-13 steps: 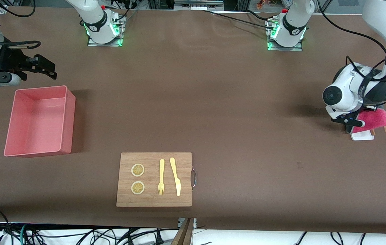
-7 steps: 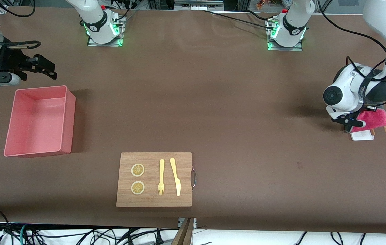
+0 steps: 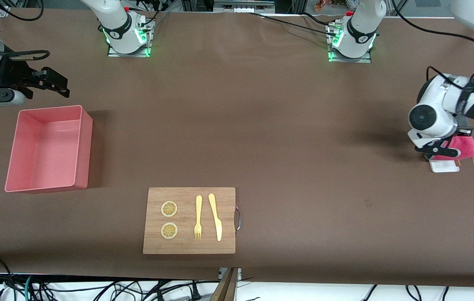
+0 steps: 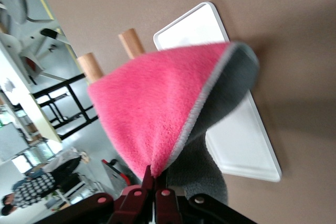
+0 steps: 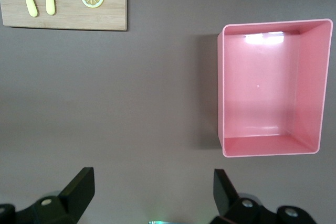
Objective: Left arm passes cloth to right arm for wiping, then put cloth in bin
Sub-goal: 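Lift the cloth off the rack with the left gripper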
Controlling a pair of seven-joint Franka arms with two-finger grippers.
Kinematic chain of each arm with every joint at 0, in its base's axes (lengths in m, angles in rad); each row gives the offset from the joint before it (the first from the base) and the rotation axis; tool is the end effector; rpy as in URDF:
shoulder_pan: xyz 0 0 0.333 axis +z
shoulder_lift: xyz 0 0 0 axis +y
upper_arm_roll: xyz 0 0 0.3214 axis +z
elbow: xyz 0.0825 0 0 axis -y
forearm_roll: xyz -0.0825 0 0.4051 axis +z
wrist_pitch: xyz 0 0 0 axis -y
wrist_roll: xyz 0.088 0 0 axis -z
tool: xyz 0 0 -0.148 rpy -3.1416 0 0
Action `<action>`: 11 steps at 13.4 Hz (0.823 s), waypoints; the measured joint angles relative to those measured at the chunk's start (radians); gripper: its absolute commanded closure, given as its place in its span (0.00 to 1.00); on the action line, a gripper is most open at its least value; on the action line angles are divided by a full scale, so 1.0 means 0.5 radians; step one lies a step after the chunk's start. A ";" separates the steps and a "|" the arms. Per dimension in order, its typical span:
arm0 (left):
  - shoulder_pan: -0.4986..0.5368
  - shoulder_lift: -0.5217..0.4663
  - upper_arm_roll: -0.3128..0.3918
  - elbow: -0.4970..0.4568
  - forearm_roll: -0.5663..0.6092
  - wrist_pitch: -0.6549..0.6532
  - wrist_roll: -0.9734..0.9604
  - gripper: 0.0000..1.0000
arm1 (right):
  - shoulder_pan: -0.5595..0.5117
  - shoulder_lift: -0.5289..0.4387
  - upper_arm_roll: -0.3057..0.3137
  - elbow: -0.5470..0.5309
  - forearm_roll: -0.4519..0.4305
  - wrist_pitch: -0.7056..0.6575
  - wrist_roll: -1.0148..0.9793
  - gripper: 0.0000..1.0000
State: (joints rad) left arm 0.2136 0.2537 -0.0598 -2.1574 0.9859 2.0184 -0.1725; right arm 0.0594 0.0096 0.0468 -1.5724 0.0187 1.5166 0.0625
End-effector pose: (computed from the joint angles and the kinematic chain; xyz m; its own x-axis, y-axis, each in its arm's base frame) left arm 0.5300 0.1622 0.2339 0.9055 -0.1280 -0.4046 -0.3765 -0.6820 -0.6270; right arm 0.5662 0.0631 0.5781 0.9968 0.0445 -0.0664 0.0436 -0.9989 -0.0150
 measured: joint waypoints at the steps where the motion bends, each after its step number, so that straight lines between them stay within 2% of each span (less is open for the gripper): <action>1: 0.000 -0.045 -0.046 0.074 -0.181 -0.119 0.127 1.00 | 0.000 0.000 0.000 0.000 0.000 0.000 0.000 0.00; 4: -0.005 -0.115 -0.246 0.405 -0.685 -0.600 0.363 1.00 | -0.001 0.000 0.000 0.000 0.000 0.000 0.000 0.00; 6: -0.014 -0.119 -0.379 0.635 -0.888 -0.875 0.389 1.00 | -0.001 0.000 0.000 0.000 0.000 0.000 0.000 0.00; 8: -0.023 -0.118 -0.481 0.837 -1.069 -1.067 0.390 1.00 | -0.001 0.000 0.000 0.000 0.000 0.000 0.000 0.00; 11: -0.028 -0.116 -0.512 1.042 -1.510 -1.195 0.300 1.00 | -0.001 0.000 0.000 0.000 0.000 0.000 0.000 0.00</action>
State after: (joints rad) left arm 0.1998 0.1955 -0.3156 -1.6365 0.2310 1.4209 -0.0226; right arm 0.0587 0.0097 0.0468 -1.5725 0.0187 1.5166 0.0625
